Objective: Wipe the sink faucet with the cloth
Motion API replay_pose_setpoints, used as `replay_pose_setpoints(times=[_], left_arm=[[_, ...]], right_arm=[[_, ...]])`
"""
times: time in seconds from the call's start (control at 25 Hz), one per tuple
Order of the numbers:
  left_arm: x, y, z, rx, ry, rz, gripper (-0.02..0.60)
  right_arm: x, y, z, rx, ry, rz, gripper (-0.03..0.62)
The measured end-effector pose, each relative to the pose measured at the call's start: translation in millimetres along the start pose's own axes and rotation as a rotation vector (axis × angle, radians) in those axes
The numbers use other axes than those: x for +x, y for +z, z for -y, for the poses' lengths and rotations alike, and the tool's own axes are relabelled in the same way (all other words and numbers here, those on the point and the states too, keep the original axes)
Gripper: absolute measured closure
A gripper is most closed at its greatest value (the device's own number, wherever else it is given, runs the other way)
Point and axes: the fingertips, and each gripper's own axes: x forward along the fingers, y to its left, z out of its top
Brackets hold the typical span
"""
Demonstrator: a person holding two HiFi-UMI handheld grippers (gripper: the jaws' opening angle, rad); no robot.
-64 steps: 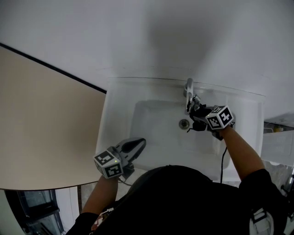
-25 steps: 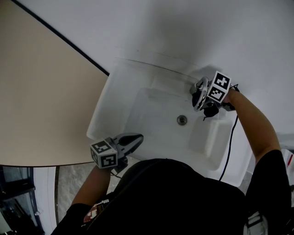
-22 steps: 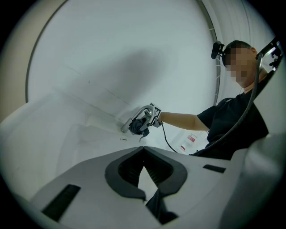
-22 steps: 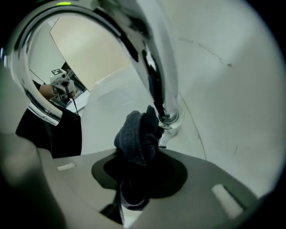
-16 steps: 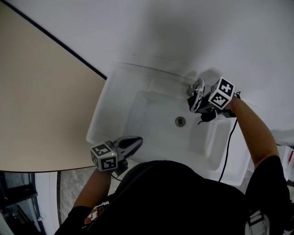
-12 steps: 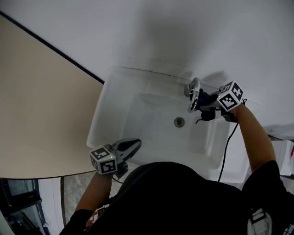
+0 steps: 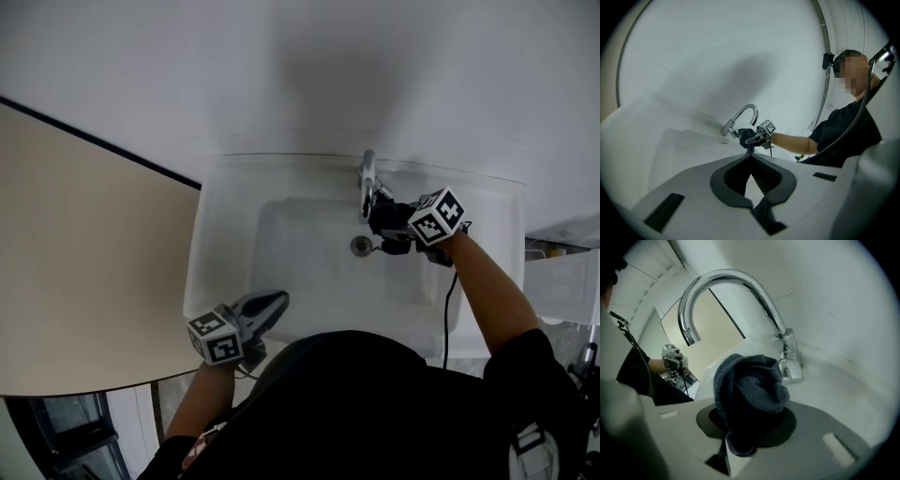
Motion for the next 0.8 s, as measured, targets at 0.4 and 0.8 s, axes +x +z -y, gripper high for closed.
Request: replay_pose_setpoints(times=[0.4,0.8], left_arm=[[-6.7,-2.5,-0.2,0.0,0.023,0.001,0.581],[-21.3,-5.6,-4.2,-0.003,0.039,0.01,0.581]], right_arm=[[41.5,-8.4,-49.3,-0.162,-0.034,0.035,0.493],[22.8,10.1,16.7,-0.198,-0.386,0.163,0.493]])
